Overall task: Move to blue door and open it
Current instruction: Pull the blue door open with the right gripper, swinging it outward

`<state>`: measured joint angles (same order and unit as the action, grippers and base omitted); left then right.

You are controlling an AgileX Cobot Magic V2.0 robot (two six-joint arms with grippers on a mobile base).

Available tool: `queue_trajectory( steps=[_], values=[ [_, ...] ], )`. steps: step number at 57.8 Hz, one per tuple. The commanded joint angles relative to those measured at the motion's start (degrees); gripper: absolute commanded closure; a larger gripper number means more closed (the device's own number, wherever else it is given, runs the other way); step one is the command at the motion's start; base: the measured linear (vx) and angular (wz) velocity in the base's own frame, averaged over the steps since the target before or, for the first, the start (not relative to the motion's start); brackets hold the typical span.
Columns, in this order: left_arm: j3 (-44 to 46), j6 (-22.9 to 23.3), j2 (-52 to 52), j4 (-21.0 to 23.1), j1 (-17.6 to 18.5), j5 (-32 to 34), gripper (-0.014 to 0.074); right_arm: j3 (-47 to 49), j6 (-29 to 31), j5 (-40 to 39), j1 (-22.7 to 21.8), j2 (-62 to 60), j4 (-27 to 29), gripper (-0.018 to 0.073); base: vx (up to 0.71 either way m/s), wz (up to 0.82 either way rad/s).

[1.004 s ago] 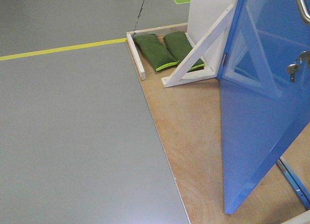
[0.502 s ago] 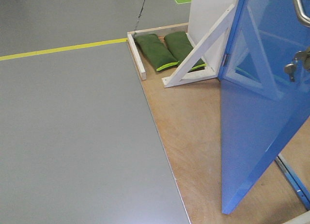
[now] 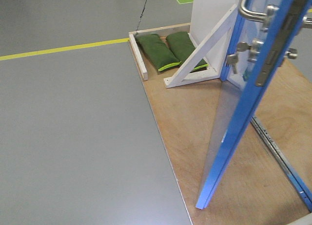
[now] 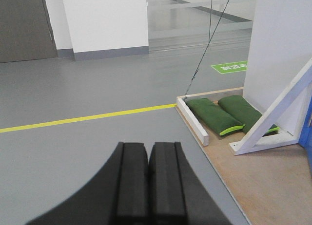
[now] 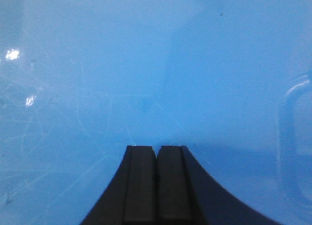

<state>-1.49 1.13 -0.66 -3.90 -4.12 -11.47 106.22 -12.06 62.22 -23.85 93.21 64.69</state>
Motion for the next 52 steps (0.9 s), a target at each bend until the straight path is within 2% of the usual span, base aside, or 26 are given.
queue_trajectory(
  steps=[1, 10, 17, 23, 38, 52],
  values=[
    [1.4, 0.39, -0.79, 0.15, 0.09, 4.76, 0.0524, 2.06, 0.75, -5.63, 2.65, -3.1, 9.02, 0.0551, 0.0, 0.03],
    [1.4, 0.39, -0.79, 0.15, 0.09, 4.76, 0.0524, 2.06, 0.75, -15.49, 6.02, -2.85, 8.2, 0.0551, 0.0, 0.06],
    [1.4, 0.39, -0.79, 0.15, 0.09, 4.76, 0.0524, 2.06, 0.75, -19.55, 7.89, -1.71, 5.79, 0.0551, 0.0, 0.08],
    [1.4, 0.39, -0.79, 0.15, 0.09, 4.76, 0.0524, 2.06, 0.75, -19.99, 8.97, -0.19, 3.89, 0.0551, 0.0, 0.07],
    [1.4, 0.39, -0.79, 0.15, 0.09, 4.76, 0.0524, 2.06, 0.75, -20.16, 11.11, 1.38, 4.56, 0.0551, 0.0, 0.02],
    [1.4, 0.39, -0.79, 0.15, 0.09, 4.76, 0.0524, 2.06, 0.75, -19.98, 11.09, 1.34, 4.42, 0.0551, 0.0, 0.0]
  ],
)
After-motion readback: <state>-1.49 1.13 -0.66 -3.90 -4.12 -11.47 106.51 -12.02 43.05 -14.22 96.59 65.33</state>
